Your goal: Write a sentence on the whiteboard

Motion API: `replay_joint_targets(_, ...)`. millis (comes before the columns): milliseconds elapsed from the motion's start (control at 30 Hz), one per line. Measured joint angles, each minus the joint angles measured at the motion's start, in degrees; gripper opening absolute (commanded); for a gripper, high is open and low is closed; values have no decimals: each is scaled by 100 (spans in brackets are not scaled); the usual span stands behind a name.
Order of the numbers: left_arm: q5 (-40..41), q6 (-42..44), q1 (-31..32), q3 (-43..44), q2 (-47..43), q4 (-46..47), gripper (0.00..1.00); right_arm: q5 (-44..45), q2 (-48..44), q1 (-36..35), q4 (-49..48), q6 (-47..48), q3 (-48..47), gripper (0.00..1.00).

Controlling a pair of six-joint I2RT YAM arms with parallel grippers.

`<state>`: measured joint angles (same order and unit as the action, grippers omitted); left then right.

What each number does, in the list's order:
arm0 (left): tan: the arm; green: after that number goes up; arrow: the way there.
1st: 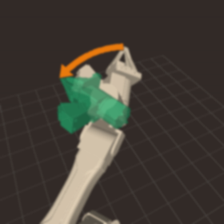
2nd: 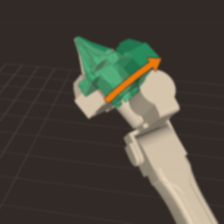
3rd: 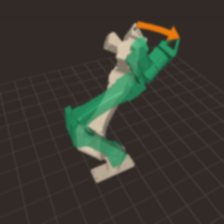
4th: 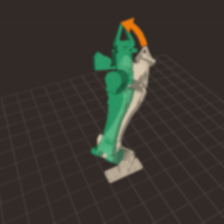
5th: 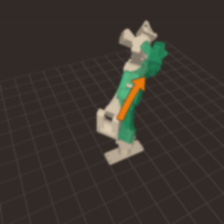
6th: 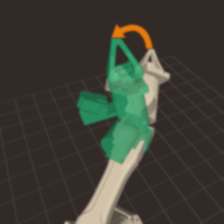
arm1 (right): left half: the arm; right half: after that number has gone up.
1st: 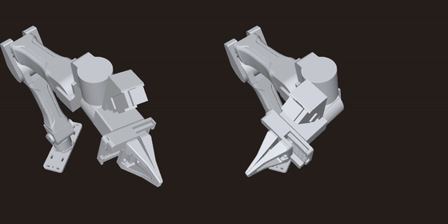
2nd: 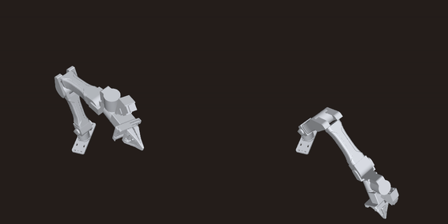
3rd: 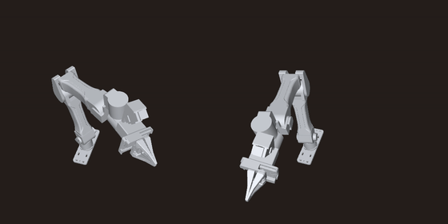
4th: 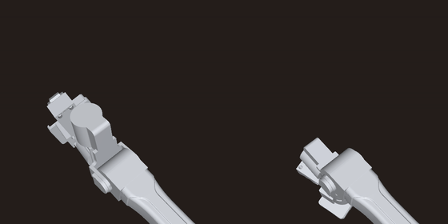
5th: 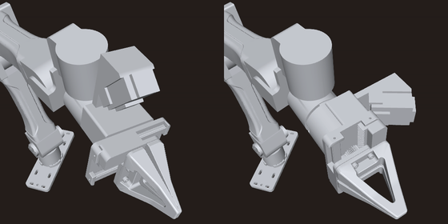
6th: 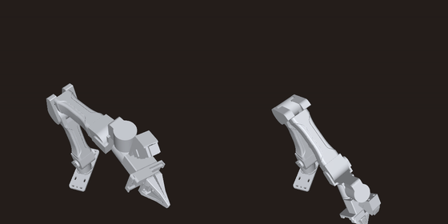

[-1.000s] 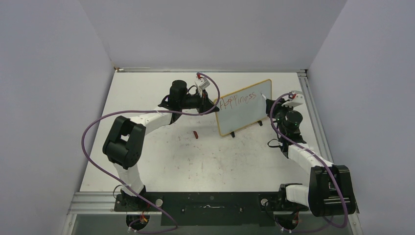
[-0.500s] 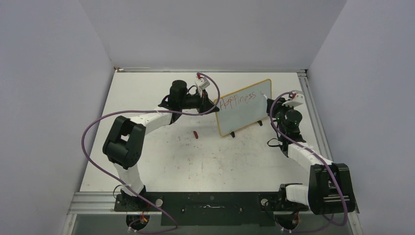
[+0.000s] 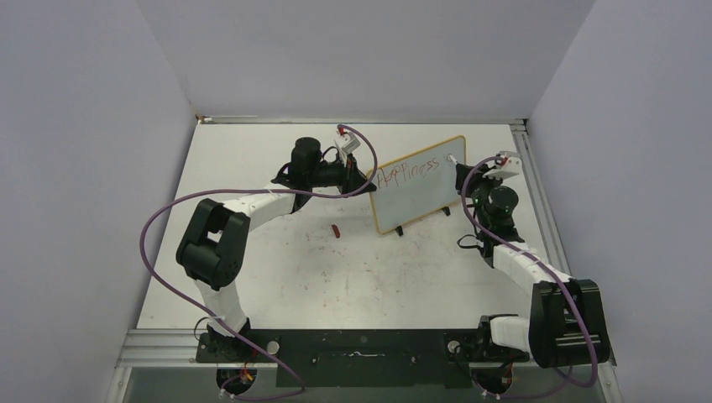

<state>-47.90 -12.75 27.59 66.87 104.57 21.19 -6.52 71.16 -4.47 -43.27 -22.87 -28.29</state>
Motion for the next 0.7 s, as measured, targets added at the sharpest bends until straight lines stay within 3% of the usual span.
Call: replay_joint_targets(700,-37,-9,0,0,0,-31,0,426,-428,-155,170,149,24,5)
